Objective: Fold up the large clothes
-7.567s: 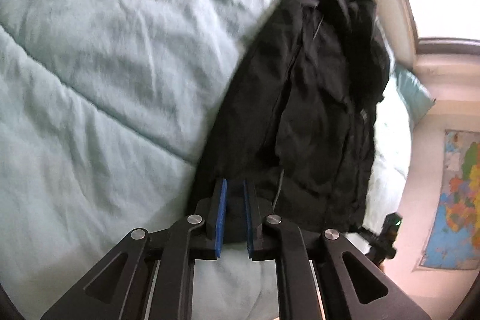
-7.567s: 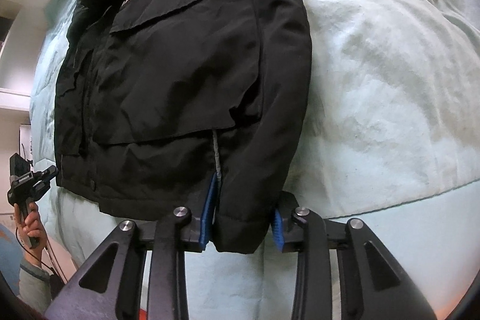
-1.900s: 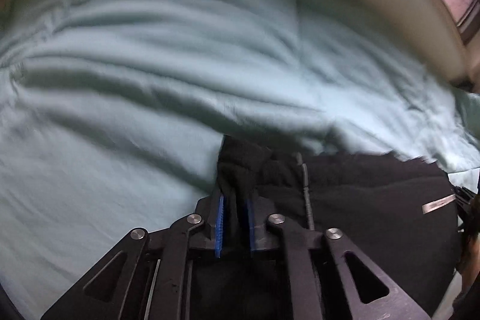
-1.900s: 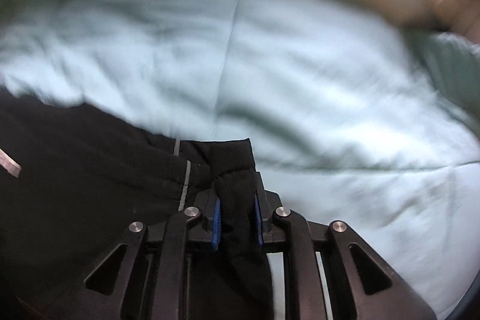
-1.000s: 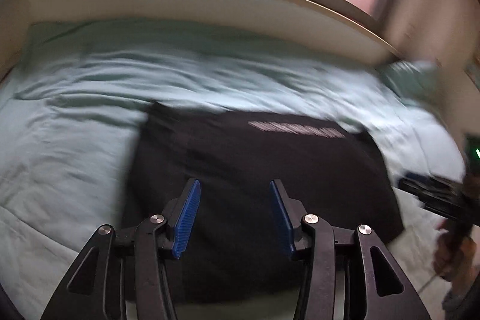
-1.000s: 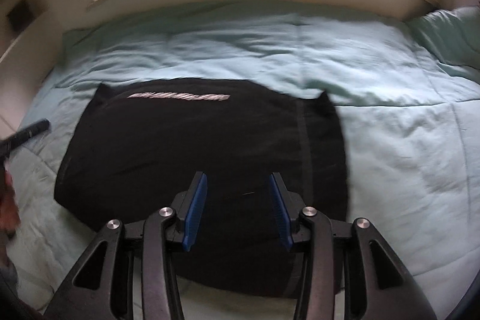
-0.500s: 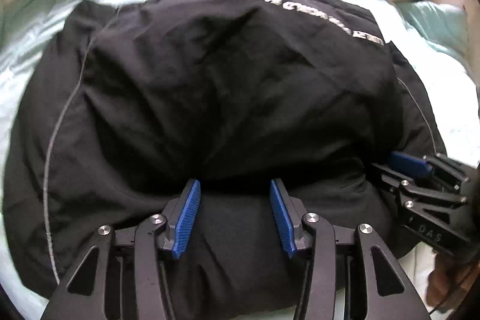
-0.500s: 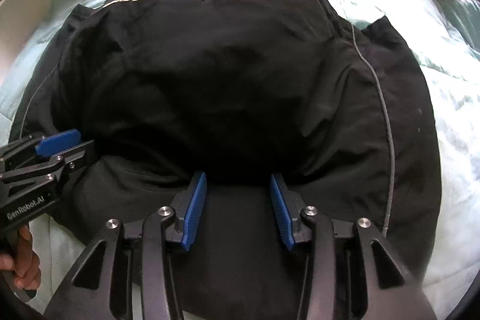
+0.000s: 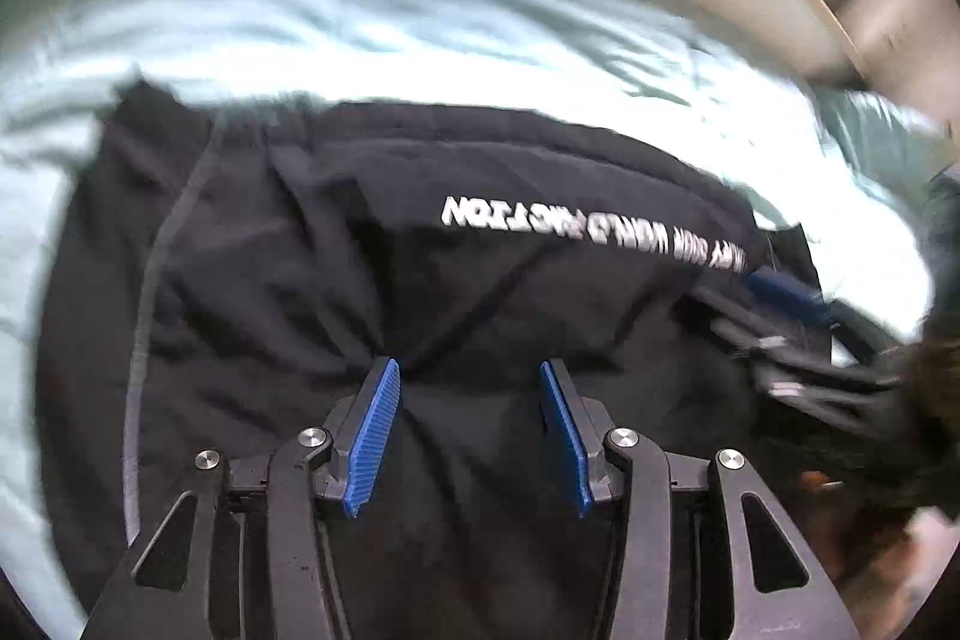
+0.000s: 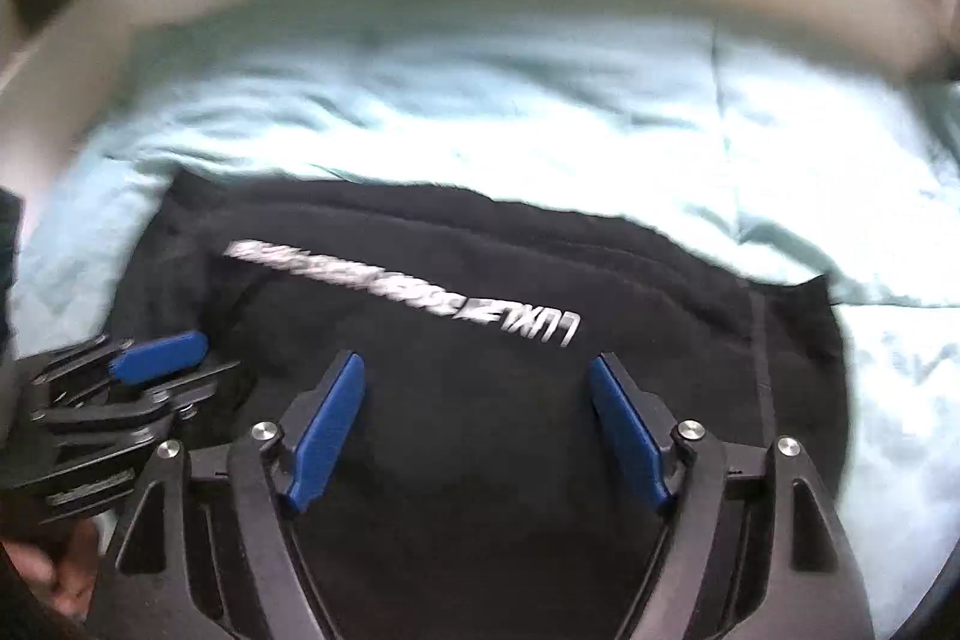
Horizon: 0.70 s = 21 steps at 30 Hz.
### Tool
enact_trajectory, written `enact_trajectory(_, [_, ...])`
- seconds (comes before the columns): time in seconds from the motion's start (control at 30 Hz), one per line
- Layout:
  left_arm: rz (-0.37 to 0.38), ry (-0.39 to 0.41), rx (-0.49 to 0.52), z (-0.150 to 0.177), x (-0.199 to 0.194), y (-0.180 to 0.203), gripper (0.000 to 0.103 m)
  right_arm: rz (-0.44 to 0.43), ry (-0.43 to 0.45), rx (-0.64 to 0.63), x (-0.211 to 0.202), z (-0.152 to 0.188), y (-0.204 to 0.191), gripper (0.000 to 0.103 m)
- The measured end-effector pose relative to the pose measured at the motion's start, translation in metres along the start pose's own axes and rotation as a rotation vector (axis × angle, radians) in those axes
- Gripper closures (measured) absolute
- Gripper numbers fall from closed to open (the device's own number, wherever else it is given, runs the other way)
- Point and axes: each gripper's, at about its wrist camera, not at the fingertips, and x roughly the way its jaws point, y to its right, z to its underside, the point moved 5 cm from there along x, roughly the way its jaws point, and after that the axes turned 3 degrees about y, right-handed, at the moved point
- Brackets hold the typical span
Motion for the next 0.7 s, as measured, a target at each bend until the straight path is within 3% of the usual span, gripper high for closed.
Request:
enact_trajectory(0.1, [0.026,-0.034,-0.064,-0.012,0.025,-0.017,0.054,-0.007,-0.059,0.036,0.035,0.0,0.008,0.015])
enact_trajectory(0.23, [-0.02,-0.02,-0.017,-0.019,0.029,-0.013,0.053,-0.005,-0.063,0.033,0.037,0.003,0.013,0.01])
enact_trajectory(0.33, [-0.017,0.015,0.032,-0.013,0.008,-0.007,0.053,-0.033,-0.005,0.045,0.004,0.009,0.009,0.018])
enact_trajectory(0.47, [0.105,0.028,0.003,0.021,-0.04,-0.014,0.053,-0.091,0.145,0.083,-0.081,0.045,0.006,0.021])
enact_trajectory(0.5, [0.098,0.048,0.005,0.03,-0.051,-0.015,0.053,-0.088,0.173,0.088,-0.095,0.058,0.005,0.021])
enact_trajectory(0.57, [-0.003,0.115,0.046,0.054,-0.08,-0.024,0.053,-0.06,0.195,0.069,-0.112,0.086,0.001,0.021])
enact_trajectory(0.63, [-0.116,0.157,0.084,0.074,-0.09,-0.034,0.053,0.005,0.161,0.051,-0.106,0.104,0.003,0.021])
enact_trajectory(0.7, [-0.191,0.096,0.077,0.09,-0.075,-0.051,0.052,0.029,0.089,0.059,-0.086,0.122,0.004,0.021])
